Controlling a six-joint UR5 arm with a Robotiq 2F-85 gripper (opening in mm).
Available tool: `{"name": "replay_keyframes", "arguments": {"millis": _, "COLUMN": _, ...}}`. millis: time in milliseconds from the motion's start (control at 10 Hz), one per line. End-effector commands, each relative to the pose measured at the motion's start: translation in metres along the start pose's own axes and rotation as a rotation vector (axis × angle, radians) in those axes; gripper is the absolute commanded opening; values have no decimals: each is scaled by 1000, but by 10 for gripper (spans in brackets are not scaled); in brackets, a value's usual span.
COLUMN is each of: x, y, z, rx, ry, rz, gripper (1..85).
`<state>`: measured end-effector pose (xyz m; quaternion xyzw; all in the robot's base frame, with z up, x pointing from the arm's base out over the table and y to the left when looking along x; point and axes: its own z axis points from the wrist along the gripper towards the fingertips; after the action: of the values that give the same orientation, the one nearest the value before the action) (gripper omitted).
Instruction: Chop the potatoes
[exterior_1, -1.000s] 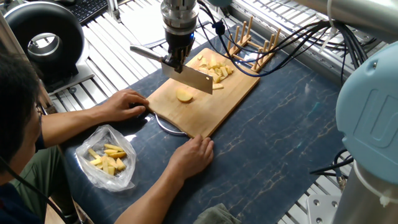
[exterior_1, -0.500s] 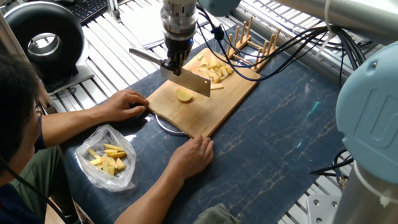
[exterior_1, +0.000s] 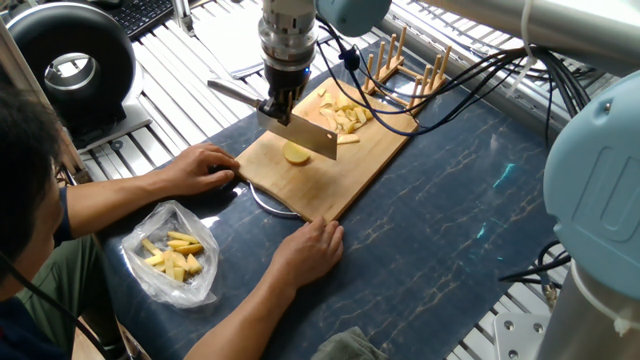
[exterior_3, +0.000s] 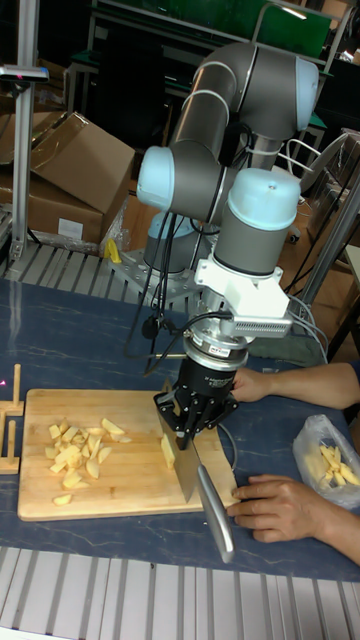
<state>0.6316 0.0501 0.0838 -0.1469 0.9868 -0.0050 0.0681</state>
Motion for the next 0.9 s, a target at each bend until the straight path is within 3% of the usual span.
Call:
{"name": "replay_keyframes", "arguments": {"millis": 0, "x": -1, "y": 1, "z": 1, "rx": -8, "ry": -8, "rz": 9, "gripper": 10}}
{"name": "replay_keyframes", "arguments": {"millis": 800, "x": 3, "y": -3, "z": 11, "rx": -39, "ry": -41, "rz": 3, "gripper": 10}}
